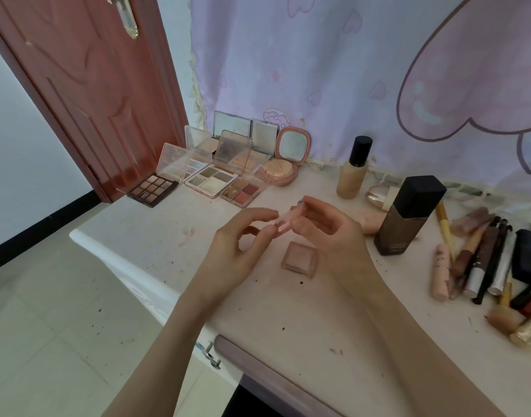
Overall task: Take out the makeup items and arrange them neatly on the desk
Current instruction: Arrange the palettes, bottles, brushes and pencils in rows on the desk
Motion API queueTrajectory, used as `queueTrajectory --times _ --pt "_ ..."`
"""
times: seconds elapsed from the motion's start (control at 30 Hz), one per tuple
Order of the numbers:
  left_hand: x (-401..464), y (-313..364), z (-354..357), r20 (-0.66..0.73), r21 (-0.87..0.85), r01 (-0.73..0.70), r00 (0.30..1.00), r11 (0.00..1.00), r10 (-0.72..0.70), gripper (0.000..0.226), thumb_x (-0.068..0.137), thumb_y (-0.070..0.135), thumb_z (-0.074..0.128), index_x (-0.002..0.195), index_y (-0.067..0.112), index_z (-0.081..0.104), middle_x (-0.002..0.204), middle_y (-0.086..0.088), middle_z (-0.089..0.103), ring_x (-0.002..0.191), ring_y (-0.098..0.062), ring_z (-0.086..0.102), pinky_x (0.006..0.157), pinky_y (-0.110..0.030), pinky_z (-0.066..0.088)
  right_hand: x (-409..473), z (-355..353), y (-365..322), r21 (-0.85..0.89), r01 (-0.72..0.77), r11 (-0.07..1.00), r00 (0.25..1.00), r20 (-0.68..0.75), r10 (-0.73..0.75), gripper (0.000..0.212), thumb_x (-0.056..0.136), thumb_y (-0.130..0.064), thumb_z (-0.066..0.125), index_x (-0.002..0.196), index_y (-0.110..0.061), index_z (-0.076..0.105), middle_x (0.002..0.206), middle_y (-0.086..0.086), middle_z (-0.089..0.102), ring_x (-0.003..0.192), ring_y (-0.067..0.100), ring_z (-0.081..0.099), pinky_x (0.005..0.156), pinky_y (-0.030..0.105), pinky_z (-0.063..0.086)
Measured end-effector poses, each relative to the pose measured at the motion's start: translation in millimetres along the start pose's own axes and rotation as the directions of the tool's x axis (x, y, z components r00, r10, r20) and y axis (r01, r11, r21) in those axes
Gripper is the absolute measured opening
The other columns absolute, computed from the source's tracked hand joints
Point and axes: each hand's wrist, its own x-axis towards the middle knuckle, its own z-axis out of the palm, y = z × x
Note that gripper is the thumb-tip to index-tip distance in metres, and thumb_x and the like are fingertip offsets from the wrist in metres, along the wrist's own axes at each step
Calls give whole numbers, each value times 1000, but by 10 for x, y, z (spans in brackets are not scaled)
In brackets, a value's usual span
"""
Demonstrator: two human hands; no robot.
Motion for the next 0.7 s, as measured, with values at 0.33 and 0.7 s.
queueTrajectory --times 0.33,0.7 --pt "-5 -59 0 48 -18 72 996 997 -71 26 92 22 51 115 17 62 111 11 65 103 1 59 85 -9 42 -13 30 92 7 -11 1000 999 37 11 49 79 -22 69 126 -12 57 81 -27 67 86 -14 61 74 3 45" --pt "21 -116 -11 154 70 -4 988 998 -7 34 95 27 41 121 16 59 120 14 59 111 8 52 92 -10 38 4 11 122 -63 20 998 997 77 -15 33 80 -23 69 107 -37 55 81 -33 67 87 -13 61 78 4 45"
